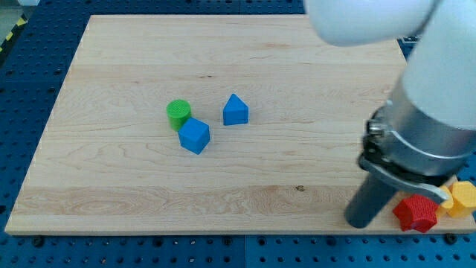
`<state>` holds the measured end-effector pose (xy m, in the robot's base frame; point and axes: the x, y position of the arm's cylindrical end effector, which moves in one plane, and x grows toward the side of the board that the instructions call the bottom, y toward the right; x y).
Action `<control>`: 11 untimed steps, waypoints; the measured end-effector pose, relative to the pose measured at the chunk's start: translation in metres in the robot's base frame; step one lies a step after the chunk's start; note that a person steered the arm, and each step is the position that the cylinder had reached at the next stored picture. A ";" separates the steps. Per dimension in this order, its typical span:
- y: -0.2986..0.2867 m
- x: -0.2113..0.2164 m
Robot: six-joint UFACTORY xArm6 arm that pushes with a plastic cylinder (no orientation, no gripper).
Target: Point at the blue cube
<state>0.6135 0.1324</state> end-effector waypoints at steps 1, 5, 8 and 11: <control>-0.032 -0.011; -0.078 -0.060; -0.079 -0.058; -0.081 -0.050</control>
<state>0.5637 0.0512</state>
